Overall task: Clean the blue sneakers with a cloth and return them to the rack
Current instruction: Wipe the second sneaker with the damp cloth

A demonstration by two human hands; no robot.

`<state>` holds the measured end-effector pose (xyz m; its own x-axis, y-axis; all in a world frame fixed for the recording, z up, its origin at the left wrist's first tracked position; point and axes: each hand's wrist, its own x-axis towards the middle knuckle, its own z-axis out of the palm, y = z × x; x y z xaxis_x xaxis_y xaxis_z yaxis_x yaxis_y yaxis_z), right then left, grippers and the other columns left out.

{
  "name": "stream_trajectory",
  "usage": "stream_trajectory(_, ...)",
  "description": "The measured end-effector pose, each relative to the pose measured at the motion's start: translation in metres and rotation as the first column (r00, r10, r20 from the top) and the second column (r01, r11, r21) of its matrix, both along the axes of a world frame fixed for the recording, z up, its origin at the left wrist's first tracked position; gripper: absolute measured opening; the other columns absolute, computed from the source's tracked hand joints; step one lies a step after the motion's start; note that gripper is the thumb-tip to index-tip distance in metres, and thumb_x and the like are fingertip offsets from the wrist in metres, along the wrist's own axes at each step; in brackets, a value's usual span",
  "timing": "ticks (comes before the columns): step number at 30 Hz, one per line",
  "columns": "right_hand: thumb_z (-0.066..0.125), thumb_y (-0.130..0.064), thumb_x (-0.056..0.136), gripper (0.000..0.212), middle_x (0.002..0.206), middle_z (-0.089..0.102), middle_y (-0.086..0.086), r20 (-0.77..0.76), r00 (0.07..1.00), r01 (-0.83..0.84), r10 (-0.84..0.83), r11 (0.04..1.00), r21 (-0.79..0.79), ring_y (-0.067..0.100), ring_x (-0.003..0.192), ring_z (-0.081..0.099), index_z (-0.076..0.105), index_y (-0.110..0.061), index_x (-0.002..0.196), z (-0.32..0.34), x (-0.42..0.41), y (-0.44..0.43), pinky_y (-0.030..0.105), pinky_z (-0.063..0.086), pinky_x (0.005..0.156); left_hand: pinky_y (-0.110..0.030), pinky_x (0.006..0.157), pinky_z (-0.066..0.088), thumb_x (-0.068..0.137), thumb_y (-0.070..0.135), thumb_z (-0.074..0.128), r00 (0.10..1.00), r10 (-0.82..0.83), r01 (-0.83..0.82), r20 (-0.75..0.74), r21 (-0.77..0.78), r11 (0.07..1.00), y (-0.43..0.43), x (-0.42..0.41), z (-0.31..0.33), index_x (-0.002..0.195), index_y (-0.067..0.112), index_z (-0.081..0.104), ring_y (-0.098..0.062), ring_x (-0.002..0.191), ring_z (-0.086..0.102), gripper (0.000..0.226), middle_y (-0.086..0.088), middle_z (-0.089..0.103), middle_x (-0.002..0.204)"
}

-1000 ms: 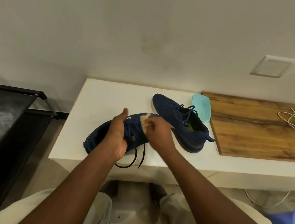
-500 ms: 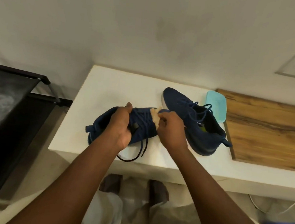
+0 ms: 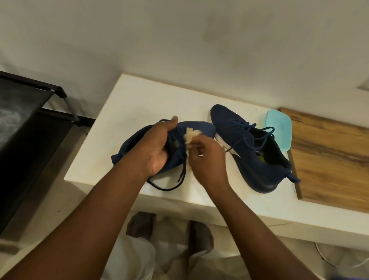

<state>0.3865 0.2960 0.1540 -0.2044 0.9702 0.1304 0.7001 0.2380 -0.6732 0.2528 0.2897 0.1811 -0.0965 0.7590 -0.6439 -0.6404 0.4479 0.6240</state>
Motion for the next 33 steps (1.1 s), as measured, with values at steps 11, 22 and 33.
stream_trajectory(11,0.057,-0.003,0.091,0.019,0.086,0.061,-0.001,0.02,0.993,-0.118,0.116,0.98,0.162,0.009,0.076,0.053,0.073,-0.012,0.093,0.016,-0.004,0.0,0.024,0.046,0.068,-0.047,0.091,0.057,0.09,0.078,0.041,0.986,0.022,-0.029,0.166,0.04,0.999,-0.006,-0.008,0.004,0.12,0.001,0.068,-0.035,0.099,0.074,0.087,-0.02,0.074,0.111)
stream_trajectory(22,0.059,-0.005,0.091,0.021,0.094,0.061,0.001,0.088,0.976,-0.21,0.197,0.963,0.168,0.008,0.083,0.051,0.073,-0.014,0.105,0.015,-0.015,-0.007,0.012,0.04,0.07,-0.046,0.087,0.058,0.089,0.077,0.047,0.99,0.031,-0.035,0.141,0.031,0.999,-0.009,-0.006,0.007,0.116,0.006,0.071,-0.032,0.096,0.075,0.08,-0.016,0.076,0.108)
stream_trajectory(33,0.061,-0.002,0.09,0.02,0.089,0.065,-0.001,-0.042,0.948,-0.301,0.315,0.932,0.203,0.008,0.082,0.056,0.073,-0.015,0.097,0.022,-0.02,-0.025,0.02,0.047,0.071,-0.041,0.079,0.058,0.089,0.078,0.045,0.994,0.02,-0.022,0.106,0.018,1.0,-0.007,-0.006,0.001,0.084,0.005,0.079,-0.027,0.076,0.077,0.08,-0.013,0.077,0.083)
